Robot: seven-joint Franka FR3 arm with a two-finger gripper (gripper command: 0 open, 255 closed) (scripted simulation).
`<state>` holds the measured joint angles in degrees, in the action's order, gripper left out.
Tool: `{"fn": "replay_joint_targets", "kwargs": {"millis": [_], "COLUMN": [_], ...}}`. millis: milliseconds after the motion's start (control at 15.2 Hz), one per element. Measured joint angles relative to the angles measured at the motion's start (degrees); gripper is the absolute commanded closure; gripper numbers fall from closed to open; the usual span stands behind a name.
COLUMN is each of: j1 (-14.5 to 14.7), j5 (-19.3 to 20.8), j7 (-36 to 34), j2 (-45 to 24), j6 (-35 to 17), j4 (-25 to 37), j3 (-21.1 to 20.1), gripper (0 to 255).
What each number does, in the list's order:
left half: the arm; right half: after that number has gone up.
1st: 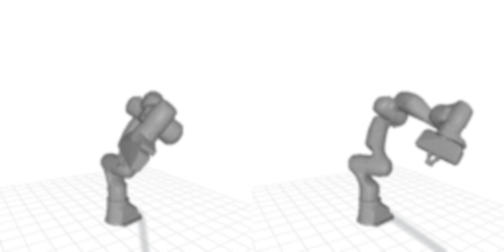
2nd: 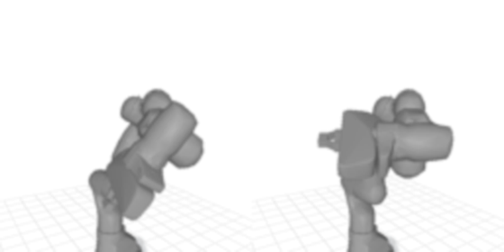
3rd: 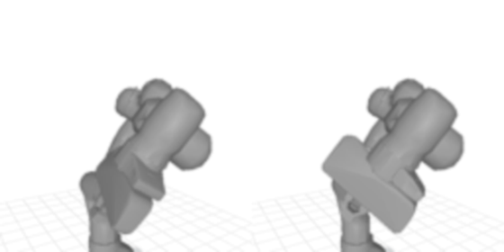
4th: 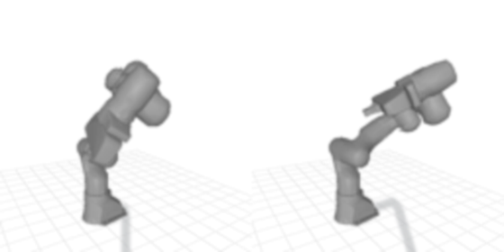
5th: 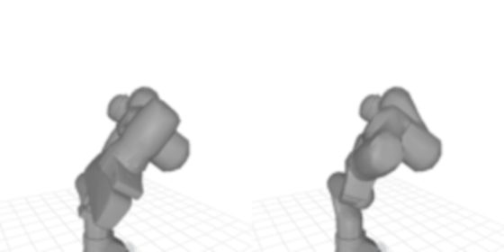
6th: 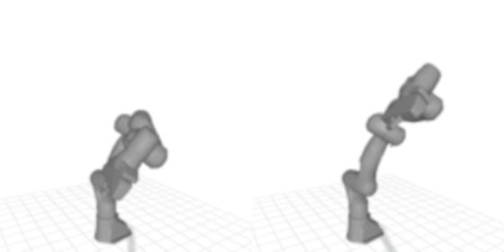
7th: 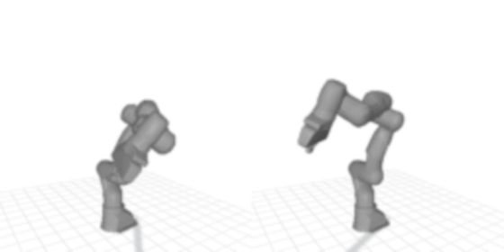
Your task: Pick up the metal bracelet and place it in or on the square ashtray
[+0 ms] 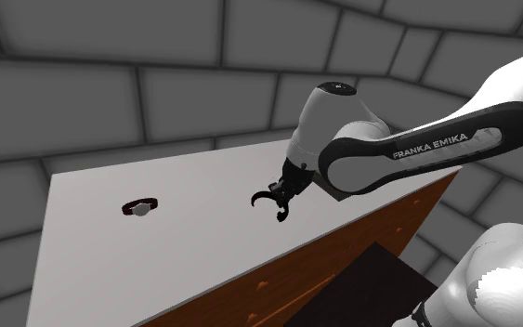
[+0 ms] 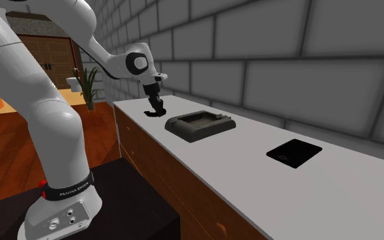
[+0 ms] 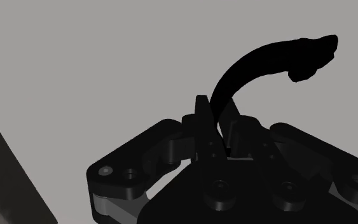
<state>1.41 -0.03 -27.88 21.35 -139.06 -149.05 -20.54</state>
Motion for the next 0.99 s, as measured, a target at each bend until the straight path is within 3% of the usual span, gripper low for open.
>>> {"fn": "replay_joint_targets", "kwargs": {"millis": [990], "j1": [0.8], "j5": [-1.4], "j7": [2.2], "j2": [5.0], "j6": [11.2], "j4": [6.4], "j3": [1.8], "gripper": [255]}}
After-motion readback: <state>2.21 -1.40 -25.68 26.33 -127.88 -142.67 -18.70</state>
